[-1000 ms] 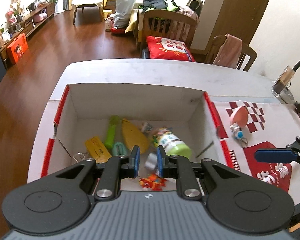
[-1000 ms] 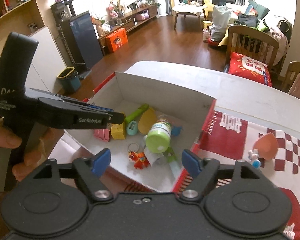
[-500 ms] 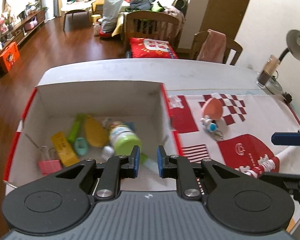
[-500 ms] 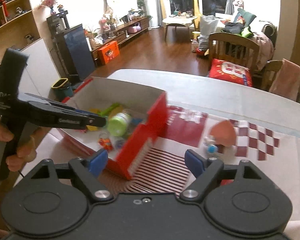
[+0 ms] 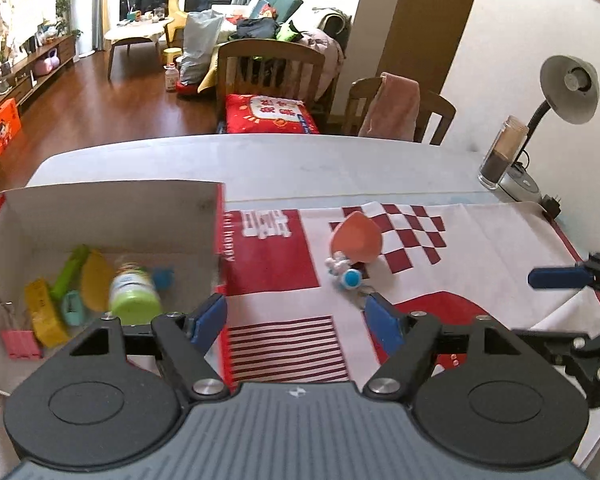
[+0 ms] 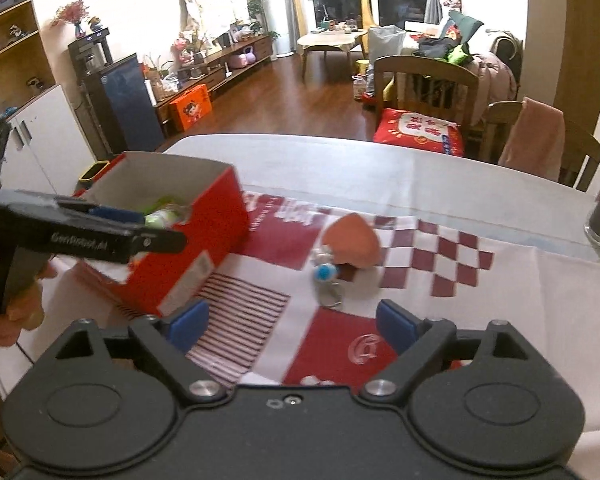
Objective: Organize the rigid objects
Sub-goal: 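Withdraw both grippers from the box toward the remaining items, then grasp the pink heart-shaped sponge with the right gripper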
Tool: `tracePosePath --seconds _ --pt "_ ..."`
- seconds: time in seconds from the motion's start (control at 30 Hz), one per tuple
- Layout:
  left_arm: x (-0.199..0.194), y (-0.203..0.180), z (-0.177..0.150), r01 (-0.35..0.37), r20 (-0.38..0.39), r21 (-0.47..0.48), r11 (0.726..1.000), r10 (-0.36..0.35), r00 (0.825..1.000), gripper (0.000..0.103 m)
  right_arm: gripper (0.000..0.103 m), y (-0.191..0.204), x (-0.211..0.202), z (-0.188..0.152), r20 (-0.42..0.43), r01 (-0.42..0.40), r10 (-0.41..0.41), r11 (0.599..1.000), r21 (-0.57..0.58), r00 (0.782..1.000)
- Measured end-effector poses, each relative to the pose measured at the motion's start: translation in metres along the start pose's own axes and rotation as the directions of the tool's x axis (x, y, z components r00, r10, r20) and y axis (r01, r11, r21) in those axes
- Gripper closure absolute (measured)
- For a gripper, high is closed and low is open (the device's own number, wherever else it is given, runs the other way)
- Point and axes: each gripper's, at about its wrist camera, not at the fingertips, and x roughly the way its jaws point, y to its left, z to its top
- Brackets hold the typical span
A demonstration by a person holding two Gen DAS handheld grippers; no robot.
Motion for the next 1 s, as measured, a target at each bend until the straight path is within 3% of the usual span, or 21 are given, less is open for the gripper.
tracePosePath --seconds 0.13,0.37,0.57,1.0 --pt "0.015 -0.021 0.0 -0.007 0.007 0.003 1.0 0.007 1.0 0.024 0.0 -0.025 0.007 0.007 0.009 0.004 -0.004 1.0 -0.006 1.0" --pt "0.043 -0.053 -0.011 -0.065 0.058 0.001 0.998 0.065 0.996 0.023 0.0 -0.056 0.039 0.024 -0.015 -0.009 0.009 0.999 0.035 1.0" --pt "0.071 -0.07 -0.017 -0.098 0.043 0.003 0.995 0.097 0.994 0.023 0.0 -0.061 0.074 0.044 -0.032 -0.011 0.014 0.997 0.081 0.999" --pt "0.127 -0.079 -0.017 -0.157 0.018 0.019 0.987 0.157 0.987 0.023 0.0 -0.064 0.158 0.072 -0.164 0.011 0.021 0.982 0.19 0.986"
